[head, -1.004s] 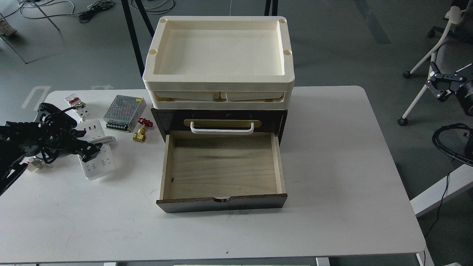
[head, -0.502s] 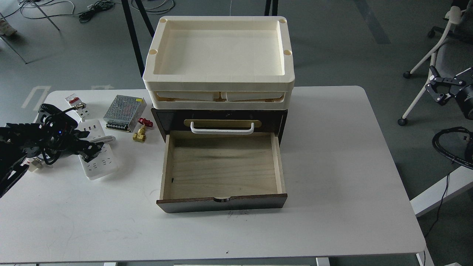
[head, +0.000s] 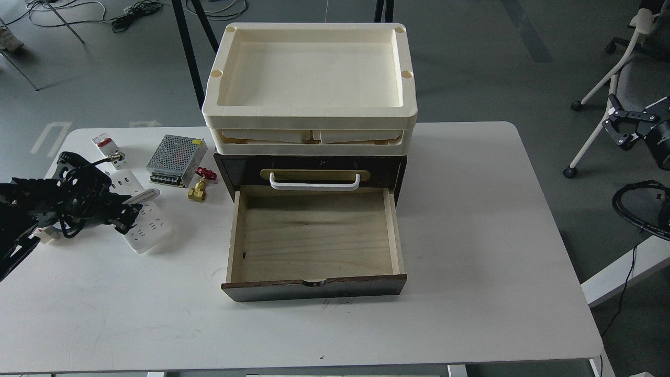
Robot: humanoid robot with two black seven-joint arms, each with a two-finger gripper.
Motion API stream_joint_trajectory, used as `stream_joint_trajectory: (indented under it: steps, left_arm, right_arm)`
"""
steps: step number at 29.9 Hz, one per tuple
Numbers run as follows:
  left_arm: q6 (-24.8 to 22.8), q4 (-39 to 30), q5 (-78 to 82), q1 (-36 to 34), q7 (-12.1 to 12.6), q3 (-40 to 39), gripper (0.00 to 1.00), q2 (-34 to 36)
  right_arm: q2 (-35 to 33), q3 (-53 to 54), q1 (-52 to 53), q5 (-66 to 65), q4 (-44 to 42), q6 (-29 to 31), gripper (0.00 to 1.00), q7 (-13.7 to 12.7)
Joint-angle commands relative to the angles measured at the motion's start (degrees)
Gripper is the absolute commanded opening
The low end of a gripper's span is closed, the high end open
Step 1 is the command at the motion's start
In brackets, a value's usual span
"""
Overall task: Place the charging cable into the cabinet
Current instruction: 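Lift the power strip with its grey cable using the left gripper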
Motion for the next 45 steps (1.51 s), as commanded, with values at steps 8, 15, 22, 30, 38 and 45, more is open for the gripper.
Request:
stream_joint_trajectory:
  steps: [8,15,22,30,38,45]
  left_arm:
    - [0.17,-0.26,-0.29,-1.73,0.00,-0.35,0.00,0.18]
    - [-0.70,-0.44,-3.00,-8.32,0.00,-0.18,0.00,3.87]
    - [-3.52,-1.14,-3.54,-11.58,0.00,-0.44,0.00,11.42]
    - [-12.65,-13.42,-9.93,-14.22,0.00,-1.14,0.00,28.02]
    - [-27.85,-49.09,-24.10,-14.31,0.00,-5.53,0.00,52.29]
    - [-28.44,-71.16,-45.25,-14.30,0.00,-5.97,0.00,57.05]
  right_arm:
    - [0.09,0.00,-0.70,0.01,0.00,0.00,1.00,0.00]
    - [0.18,0.00,-1.05,0.01,0.00,0.00,1.00,0.00]
    - [0.36,0.00,-1.05,0.01,0.00,0.00,1.00,0.35]
    - [0.27,0.00,-1.58,0.18,0.00,0.00,1.00,0.53]
    - [0.53,0.00,-1.67,0.18,-0.09,0.00,1.00,1.06]
    - [0.27,0.00,-2.90,0.18,-0.09,0.00,1.00,1.06]
